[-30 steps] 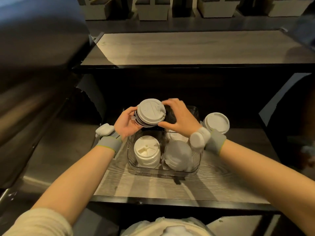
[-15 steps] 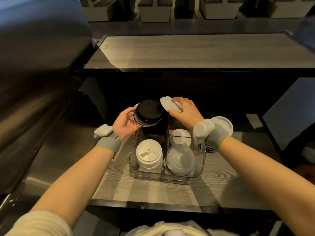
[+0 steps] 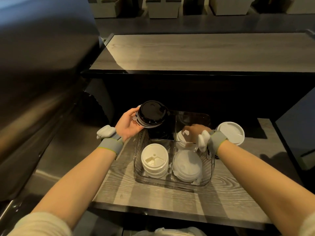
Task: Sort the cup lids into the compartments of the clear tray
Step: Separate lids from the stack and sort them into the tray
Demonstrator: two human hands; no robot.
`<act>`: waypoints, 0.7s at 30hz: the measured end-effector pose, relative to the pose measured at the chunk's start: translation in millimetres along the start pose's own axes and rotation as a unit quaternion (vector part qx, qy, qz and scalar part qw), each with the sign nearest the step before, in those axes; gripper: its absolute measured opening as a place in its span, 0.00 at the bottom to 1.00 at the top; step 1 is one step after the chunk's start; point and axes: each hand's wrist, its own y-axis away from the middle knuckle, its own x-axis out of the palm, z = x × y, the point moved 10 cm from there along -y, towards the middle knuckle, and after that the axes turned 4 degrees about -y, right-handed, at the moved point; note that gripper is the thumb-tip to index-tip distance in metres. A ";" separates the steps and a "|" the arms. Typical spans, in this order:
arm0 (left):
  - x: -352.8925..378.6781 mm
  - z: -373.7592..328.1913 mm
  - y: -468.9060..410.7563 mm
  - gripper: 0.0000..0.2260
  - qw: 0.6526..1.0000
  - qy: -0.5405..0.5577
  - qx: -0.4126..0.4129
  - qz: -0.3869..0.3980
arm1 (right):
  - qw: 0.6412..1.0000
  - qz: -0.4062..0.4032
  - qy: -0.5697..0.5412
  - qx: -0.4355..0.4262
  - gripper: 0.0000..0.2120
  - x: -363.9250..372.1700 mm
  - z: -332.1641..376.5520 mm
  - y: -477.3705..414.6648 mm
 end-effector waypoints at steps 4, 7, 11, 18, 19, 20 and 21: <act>-0.1 3.3 2.5 0.11 1.000 0.007 -0.006 -0.006 | 0.993 -0.121 -0.012 0.009 0.18 -31.8 6.4 12.7; 3.7 3.8 3.1 0.16 1.000 0.008 -0.003 -0.004 | 0.943 -0.288 -0.154 -0.069 0.16 -80.3 37.0 36.5; 12.8 5.5 5.1 0.13 1.000 -0.002 0.003 0.003 | 0.908 -0.268 -0.243 -0.212 0.28 -100.1 99.0 51.4; 6.6 2.0 11.0 0.10 0.999 -0.012 0.021 -0.023 | 0.913 -0.268 -0.232 -0.202 0.35 -98.1 113.9 45.4; 4.7 1.2 11.2 0.10 0.999 -0.012 0.023 -0.029 | 0.907 -0.258 -0.261 -0.206 0.34 -97.2 113.1 44.7; 2.9 0.2 11.6 0.10 0.999 -0.012 0.024 -0.034 | 0.899 -0.249 -0.293 -0.208 0.33 -96.6 111.9 44.1; 1.4 -0.5 12.3 0.09 0.999 -0.011 0.023 -0.039 | 0.890 -0.242 -0.327 -0.208 0.32 -96.8 110.5 44.0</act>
